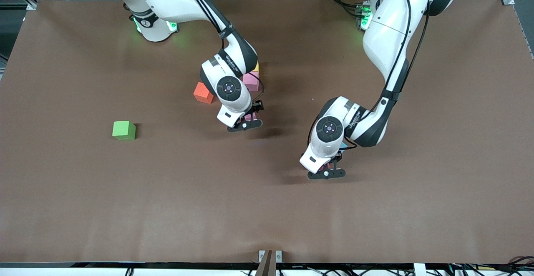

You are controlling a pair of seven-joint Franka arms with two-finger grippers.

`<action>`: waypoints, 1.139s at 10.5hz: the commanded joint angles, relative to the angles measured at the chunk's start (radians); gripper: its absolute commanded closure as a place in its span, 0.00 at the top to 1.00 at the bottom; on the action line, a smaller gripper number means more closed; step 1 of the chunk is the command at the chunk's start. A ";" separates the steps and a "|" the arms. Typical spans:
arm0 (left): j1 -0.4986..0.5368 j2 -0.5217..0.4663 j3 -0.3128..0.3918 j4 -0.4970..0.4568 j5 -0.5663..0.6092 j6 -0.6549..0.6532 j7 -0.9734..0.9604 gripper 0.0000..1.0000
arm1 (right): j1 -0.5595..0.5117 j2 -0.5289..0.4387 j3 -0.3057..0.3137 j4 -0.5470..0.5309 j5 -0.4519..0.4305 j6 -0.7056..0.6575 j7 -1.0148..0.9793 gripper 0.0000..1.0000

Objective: Arrange blocks into number 1

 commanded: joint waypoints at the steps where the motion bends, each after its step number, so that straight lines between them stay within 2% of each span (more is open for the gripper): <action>1: -0.002 -0.044 0.002 -0.006 0.009 -0.070 -0.039 0.00 | -0.010 -0.018 0.003 0.008 -0.001 -0.048 0.015 0.31; 4: 0.001 -0.066 -0.007 -0.004 -0.021 -0.104 -0.042 0.00 | 0.010 -0.084 0.012 -0.056 0.002 -0.099 0.061 0.32; 9: 0.000 -0.067 -0.009 -0.004 -0.022 -0.104 -0.073 0.00 | 0.067 -0.076 0.025 -0.066 0.004 -0.105 0.171 0.34; 12: -0.002 -0.066 -0.010 -0.004 -0.023 -0.104 -0.073 0.00 | 0.075 -0.082 0.026 -0.104 0.002 -0.096 0.188 0.39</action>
